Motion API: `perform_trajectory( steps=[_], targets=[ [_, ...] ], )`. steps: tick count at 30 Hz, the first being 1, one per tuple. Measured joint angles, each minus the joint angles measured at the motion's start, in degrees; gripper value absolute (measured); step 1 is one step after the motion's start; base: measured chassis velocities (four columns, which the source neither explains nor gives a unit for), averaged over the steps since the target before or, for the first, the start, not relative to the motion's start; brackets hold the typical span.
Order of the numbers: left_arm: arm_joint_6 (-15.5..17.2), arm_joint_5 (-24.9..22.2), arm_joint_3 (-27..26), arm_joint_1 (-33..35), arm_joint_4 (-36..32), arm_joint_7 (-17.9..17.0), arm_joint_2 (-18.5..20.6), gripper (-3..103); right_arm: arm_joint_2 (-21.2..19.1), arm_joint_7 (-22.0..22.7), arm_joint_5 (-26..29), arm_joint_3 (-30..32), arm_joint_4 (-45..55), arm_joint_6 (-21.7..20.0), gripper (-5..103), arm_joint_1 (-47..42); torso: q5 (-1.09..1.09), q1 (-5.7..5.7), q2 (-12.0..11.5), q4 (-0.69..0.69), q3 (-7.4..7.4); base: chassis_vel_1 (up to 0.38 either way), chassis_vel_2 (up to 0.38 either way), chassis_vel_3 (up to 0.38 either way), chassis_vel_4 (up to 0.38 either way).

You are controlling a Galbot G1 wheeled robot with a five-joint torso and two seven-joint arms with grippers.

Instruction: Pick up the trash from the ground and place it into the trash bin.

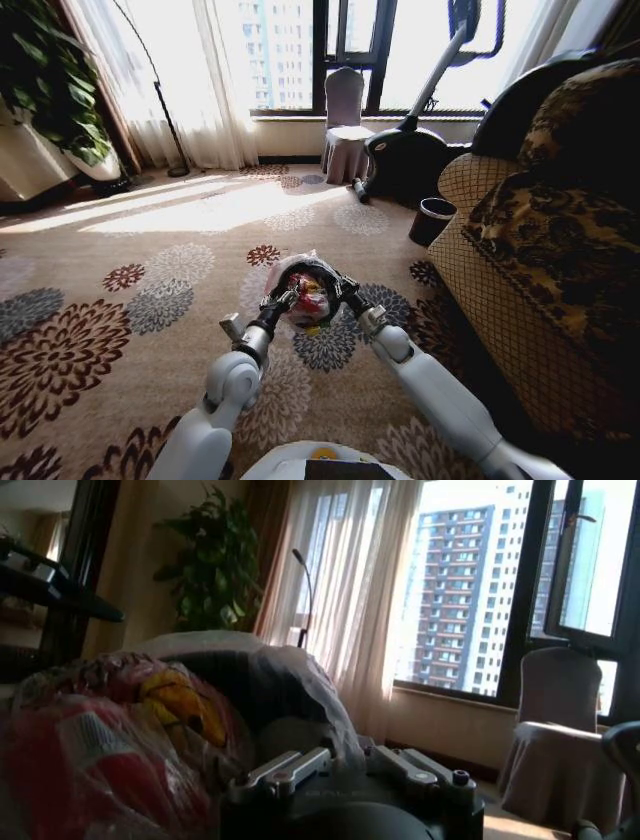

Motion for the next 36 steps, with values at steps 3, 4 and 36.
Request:
perform_trajectory(
  steps=[3, 4, 36],
  targets=[
    [-0.5, 0.9, 0.2, 0.4, 0.1, 1.1, 0.0, 92, -0.3, 0.0, 0.6, 0.0, 0.2, -0.7, 0, 0.1, 0.00, 0.00, 0.0, 0.01, 0.00, 0.000, 0.000, 0.000, 0.000],
    [-0.7, 1.3, 0.3, 0.7, 0.1, 2.0, 0.1, 97, -0.4, 0.0, 0.8, 0.0, 0.4, -1.2, 0, 0.1, 0.00, 0.00, 0.0, 0.00, 0.00, 0.000, 0.000, 0.000, 0.000],
    [-29.6, 18.5, -25.6, 9.1, 6.1, 7.4, -0.3, 100, -10.6, 0.1, 7.1, 20.5, 23.7, -10.8, 0, -24.3, 0.00, 0.00, 0.0, -0.01, 0.00, 0.000, 0.000, 0.000, 0.000]
  ],
)
